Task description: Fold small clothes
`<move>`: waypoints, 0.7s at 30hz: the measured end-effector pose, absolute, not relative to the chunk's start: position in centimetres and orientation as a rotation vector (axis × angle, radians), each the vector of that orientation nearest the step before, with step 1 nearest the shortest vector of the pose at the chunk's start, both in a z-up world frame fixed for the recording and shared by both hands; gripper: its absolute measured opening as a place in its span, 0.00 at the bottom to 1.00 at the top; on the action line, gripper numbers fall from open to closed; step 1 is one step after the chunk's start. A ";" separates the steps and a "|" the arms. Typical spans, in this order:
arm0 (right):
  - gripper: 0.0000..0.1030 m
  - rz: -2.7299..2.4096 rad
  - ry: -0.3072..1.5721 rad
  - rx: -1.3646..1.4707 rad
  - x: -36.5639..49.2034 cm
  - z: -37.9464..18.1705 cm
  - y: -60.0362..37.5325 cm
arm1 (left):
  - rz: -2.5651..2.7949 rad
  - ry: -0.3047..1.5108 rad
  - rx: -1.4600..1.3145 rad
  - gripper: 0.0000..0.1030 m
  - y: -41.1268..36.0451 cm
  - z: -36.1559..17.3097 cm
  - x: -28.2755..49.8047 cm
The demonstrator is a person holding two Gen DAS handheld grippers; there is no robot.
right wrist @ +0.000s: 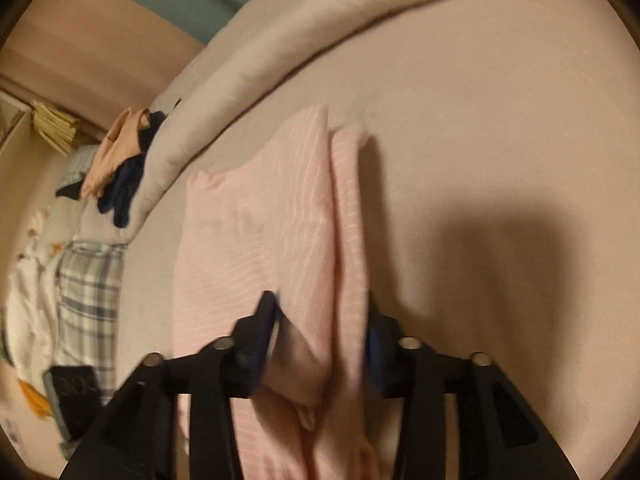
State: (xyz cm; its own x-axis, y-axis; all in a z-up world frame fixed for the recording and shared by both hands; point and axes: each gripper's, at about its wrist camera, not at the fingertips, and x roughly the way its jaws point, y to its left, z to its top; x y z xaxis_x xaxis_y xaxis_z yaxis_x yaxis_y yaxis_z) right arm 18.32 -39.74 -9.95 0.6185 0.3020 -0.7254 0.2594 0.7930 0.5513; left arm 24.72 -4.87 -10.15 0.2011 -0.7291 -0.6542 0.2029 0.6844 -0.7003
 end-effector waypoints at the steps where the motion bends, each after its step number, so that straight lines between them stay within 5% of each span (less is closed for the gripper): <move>1: 0.44 -0.003 0.900 0.631 17.8 -9.1 -39.4 | -0.696 1.183 -0.522 0.62 -5.1 -9.6 24.7; 8: 0.43 0.061 0.686 0.415 13.0 -4.4 -36.8 | -0.831 1.072 -0.553 0.49 -7.8 -7.1 25.9; 10: 0.31 0.139 0.647 0.369 12.1 -4.2 -35.2 | -0.865 1.089 -0.530 0.39 -9.3 -7.6 26.0; 14: 0.21 0.203 0.726 0.256 12.8 -6.7 -31.8 | -0.852 1.126 -0.411 0.29 -11.7 -10.3 25.4; 21: 0.21 0.162 0.844 0.118 13.3 -11.8 -30.0 | -0.848 1.190 -0.432 0.20 -9.5 -14.0 24.6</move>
